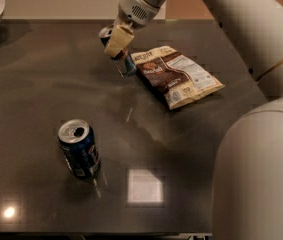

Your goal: Knock redbull can over

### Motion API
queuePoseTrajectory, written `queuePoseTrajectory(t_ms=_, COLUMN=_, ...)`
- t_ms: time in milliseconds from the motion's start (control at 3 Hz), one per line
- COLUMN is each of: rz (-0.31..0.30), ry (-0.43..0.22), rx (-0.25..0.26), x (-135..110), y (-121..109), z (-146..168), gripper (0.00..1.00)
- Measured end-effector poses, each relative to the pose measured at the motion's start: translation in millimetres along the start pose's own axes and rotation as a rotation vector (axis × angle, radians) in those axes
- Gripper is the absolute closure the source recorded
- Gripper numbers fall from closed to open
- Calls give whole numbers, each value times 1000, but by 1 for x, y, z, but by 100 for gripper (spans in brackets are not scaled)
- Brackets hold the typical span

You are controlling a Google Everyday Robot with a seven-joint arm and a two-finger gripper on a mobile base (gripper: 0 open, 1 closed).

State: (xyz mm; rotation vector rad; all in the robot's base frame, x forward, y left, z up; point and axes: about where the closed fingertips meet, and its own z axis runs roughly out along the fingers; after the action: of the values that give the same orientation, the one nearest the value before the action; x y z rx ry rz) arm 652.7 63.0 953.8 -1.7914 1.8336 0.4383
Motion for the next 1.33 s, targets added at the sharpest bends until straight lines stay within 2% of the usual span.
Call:
queuePoseTrajectory(t_ms=333, rz=-58, ry=49, rx=-55, x=0, y=21, z=6, gripper=100)
queuePoseTrajectory(t_ms=667, rz=-114, ry=105, rx=-88, x=0, y=40, z=17, gripper=100)
queuePoseTrajectory(t_ms=1000, rz=-166, ry=174, rx=-102, x=3, y=54, z=31, gripper=100)
queuePoseTrajectory(t_ms=1333, rz=-193, ry=215, rx=-110, x=5, y=62, z=38, gripper=100)
